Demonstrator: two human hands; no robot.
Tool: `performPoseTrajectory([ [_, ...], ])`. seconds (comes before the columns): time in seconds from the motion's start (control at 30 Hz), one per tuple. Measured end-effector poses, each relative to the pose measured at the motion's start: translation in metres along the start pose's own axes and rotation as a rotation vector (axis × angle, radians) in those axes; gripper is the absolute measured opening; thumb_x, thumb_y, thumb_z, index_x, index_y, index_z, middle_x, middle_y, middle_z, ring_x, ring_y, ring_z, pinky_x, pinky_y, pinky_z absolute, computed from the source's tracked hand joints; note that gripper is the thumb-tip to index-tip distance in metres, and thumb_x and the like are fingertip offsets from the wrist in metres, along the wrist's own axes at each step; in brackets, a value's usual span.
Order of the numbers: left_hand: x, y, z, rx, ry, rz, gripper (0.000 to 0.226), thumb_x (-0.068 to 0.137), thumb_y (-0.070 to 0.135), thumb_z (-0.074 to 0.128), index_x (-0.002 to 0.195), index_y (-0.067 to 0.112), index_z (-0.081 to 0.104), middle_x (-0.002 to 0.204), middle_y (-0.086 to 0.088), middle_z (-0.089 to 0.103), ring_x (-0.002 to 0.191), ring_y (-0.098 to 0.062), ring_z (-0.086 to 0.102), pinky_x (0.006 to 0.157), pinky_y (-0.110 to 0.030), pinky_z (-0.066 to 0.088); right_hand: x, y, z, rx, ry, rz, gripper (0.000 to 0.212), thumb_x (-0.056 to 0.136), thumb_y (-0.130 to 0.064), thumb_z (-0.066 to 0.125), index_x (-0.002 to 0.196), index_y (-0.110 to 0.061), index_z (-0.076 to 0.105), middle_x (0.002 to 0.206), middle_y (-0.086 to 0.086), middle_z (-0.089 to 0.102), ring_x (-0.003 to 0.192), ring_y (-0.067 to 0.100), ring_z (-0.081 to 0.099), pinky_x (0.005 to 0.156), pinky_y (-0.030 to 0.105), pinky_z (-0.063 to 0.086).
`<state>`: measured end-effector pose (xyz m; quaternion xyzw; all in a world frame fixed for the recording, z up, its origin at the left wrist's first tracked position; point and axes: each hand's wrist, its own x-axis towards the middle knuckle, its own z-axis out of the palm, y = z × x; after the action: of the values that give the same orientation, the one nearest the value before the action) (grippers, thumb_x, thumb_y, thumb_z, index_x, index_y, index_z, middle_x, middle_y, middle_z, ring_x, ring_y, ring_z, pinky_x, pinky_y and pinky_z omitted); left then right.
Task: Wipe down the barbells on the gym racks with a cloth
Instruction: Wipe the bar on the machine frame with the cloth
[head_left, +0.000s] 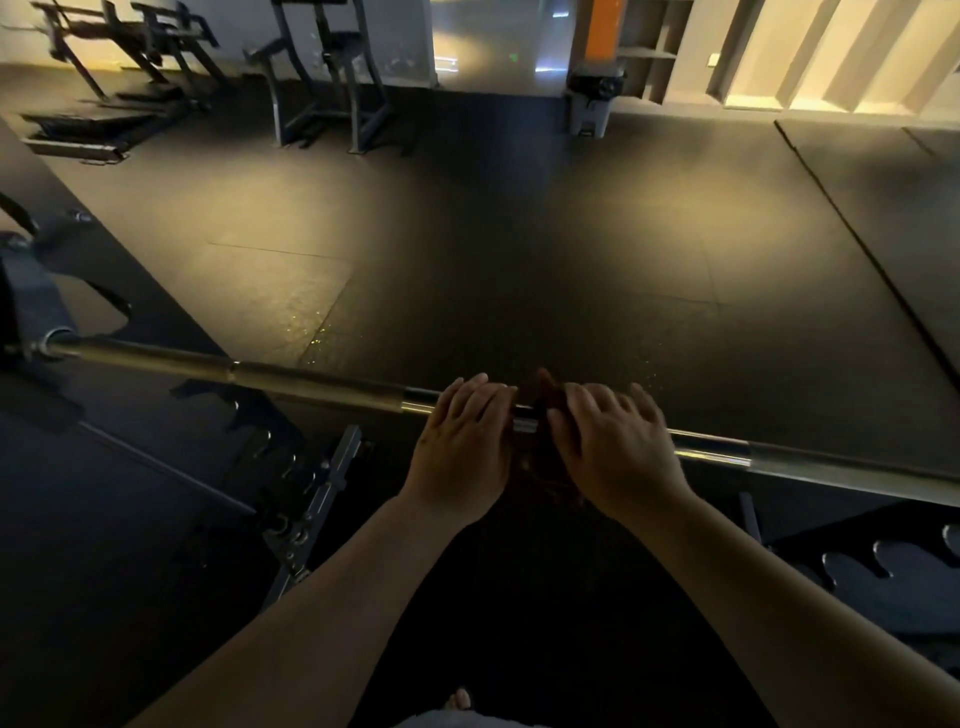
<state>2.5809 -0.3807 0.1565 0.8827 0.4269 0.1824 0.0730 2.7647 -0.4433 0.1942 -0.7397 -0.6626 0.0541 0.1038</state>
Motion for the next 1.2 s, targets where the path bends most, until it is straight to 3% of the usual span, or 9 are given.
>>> performPoseTrajectory([
  [0.13, -0.003, -0.015, -0.003, -0.018, 0.047, -0.057, 0.053, 0.103, 0.034, 0.024, 0.142, 0.009, 0.051, 0.144, -0.008, 0.054, 0.145, -0.023, 0.038, 0.124, -0.045, 0.025, -0.004, -0.009, 0.006, 0.059, 0.08, 0.205, 0.042, 0.104, -0.049, 0.022, 0.112, -0.025, 0.056, 0.115, 0.003, 0.066, 0.111, 0.022, 0.065, 0.123, 0.054, 0.025],
  [0.23, -0.005, -0.016, -0.003, 0.003, 0.018, -0.023, 0.056, 0.096, 0.039, 0.04, 0.142, 0.008, 0.049, 0.145, -0.01, 0.054, 0.145, -0.028, 0.039, 0.124, -0.046, 0.022, 0.009, -0.038, 0.01, 0.053, -0.024, 0.085, 0.04, 0.104, -0.049, 0.027, 0.124, -0.025, 0.052, 0.127, 0.004, 0.061, 0.12, 0.021, 0.06, 0.122, 0.052, 0.028],
  [0.37, -0.008, -0.02, -0.003, 0.02, 0.02, -0.052, 0.06, 0.096, 0.046, 0.029, 0.14, 0.011, 0.051, 0.143, -0.008, 0.056, 0.145, -0.027, 0.039, 0.124, -0.048, 0.024, 0.018, -0.036, 0.005, 0.034, -0.12, -0.118, 0.05, 0.104, -0.053, 0.025, 0.141, -0.025, 0.043, 0.14, 0.003, 0.056, 0.126, 0.021, 0.058, 0.119, 0.05, 0.033],
  [0.57, -0.011, -0.038, -0.007, 0.01, 0.145, -0.17, 0.053, 0.104, 0.035, 0.024, 0.139, 0.008, 0.055, 0.14, -0.008, 0.057, 0.145, -0.023, 0.038, 0.125, -0.046, 0.021, 0.008, -0.03, 0.012, 0.017, 0.029, 0.097, 0.045, 0.103, -0.054, 0.02, 0.12, -0.027, 0.052, 0.117, 0.001, 0.067, 0.108, 0.02, 0.067, 0.115, 0.052, 0.038],
  [0.73, -0.013, -0.039, -0.014, 0.033, 0.033, -0.117, 0.066, 0.092, 0.046, 0.043, 0.144, 0.006, 0.047, 0.148, -0.011, 0.05, 0.148, -0.028, 0.033, 0.126, -0.044, 0.012, 0.02, -0.063, 0.016, -0.014, -0.096, -0.067, 0.051, 0.103, -0.053, 0.038, 0.144, -0.022, 0.041, 0.144, 0.008, 0.053, 0.131, 0.025, 0.056, 0.122, 0.053, 0.029],
  [0.8, -0.012, -0.043, -0.016, 0.042, 0.03, -0.099, 0.062, 0.095, 0.043, 0.046, 0.146, 0.008, 0.046, 0.15, -0.009, 0.049, 0.149, -0.025, 0.031, 0.127, -0.042, 0.01, 0.022, -0.059, 0.011, -0.056, -0.109, -0.103, 0.055, 0.102, -0.055, 0.03, 0.145, -0.023, 0.039, 0.144, 0.006, 0.054, 0.129, 0.024, 0.057, 0.122, 0.054, 0.029],
  [0.87, -0.011, -0.05, -0.017, 0.034, 0.083, -0.109, 0.055, 0.099, 0.041, 0.037, 0.143, 0.009, 0.05, 0.146, -0.009, 0.052, 0.147, -0.025, 0.034, 0.126, -0.04, 0.011, 0.021, -0.053, 0.007, -0.1, -0.071, -0.063, 0.055, 0.1, -0.057, 0.02, 0.136, -0.026, 0.047, 0.133, 0.002, 0.063, 0.118, 0.02, 0.064, 0.12, 0.055, 0.029],
  [1.0, -0.014, -0.07, -0.019, 0.007, 0.165, -0.208, 0.059, 0.102, 0.039, 0.018, 0.14, 0.01, 0.054, 0.143, -0.008, 0.054, 0.147, -0.024, 0.034, 0.126, -0.04, 0.011, 0.025, -0.069, 0.015, -0.024, -0.041, 0.059, 0.041, 0.105, -0.051, 0.027, 0.126, -0.025, 0.051, 0.126, 0.005, 0.064, 0.116, 0.021, 0.065, 0.123, 0.055, 0.025],
  [1.2, -0.024, -0.105, -0.026, -0.031, 0.215, -0.259, 0.06, 0.102, 0.039, 0.018, 0.141, 0.009, 0.053, 0.146, -0.009, 0.052, 0.149, -0.024, 0.03, 0.127, -0.043, 0.013, 0.039, -0.102, 0.026, -0.085, -0.081, -0.155, 0.054, 0.102, -0.052, 0.026, 0.141, -0.019, 0.041, 0.139, 0.009, 0.056, 0.125, 0.026, 0.059, 0.124, 0.051, 0.025],
])
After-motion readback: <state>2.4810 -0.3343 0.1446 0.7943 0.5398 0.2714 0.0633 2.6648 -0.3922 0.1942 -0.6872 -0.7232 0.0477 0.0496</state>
